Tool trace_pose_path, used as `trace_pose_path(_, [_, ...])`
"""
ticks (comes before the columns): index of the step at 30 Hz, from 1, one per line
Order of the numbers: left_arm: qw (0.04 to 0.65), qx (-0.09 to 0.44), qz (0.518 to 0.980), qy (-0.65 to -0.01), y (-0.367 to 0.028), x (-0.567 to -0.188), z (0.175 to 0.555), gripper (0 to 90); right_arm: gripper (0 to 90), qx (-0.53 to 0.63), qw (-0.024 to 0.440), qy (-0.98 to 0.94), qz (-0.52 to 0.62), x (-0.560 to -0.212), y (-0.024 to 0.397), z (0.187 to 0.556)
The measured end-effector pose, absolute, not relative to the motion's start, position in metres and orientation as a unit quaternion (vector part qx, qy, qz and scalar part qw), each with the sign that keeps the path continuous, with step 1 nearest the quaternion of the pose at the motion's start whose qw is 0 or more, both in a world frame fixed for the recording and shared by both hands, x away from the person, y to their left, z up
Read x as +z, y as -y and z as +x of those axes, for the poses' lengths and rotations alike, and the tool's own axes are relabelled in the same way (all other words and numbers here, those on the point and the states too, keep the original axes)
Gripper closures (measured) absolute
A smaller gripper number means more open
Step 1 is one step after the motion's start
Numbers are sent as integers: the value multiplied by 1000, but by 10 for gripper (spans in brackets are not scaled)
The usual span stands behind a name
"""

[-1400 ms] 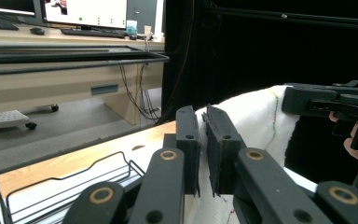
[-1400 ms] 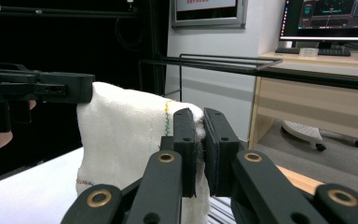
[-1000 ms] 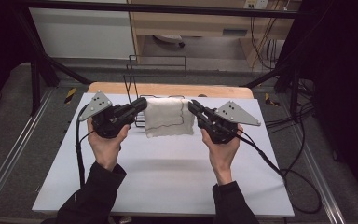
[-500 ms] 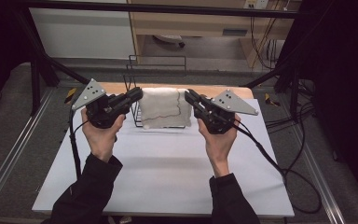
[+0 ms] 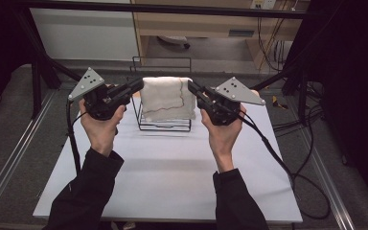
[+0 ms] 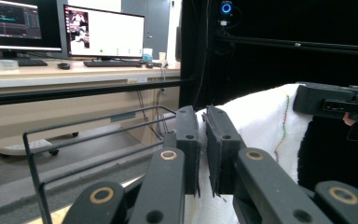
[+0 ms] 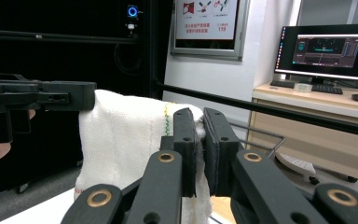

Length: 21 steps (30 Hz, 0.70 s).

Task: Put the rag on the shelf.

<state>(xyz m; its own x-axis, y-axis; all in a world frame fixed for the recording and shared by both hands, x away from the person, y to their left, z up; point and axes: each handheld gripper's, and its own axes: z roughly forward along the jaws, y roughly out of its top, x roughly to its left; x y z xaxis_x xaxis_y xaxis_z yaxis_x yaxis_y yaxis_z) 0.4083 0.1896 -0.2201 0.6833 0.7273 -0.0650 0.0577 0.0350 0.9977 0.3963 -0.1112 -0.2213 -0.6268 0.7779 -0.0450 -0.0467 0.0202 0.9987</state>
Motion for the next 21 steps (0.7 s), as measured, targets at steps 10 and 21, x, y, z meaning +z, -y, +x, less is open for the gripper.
trace_pose_path(10, [651, 269, 642, -304, -193, -205, 417, 844, 845, 640, 330, -633, 284, -208, 105, 405])
trace_pose_path(21, [655, 279, 632, -306, -198, -188, 426, 843, 845, 648, 334, -623, 284, -194, 98, 417])
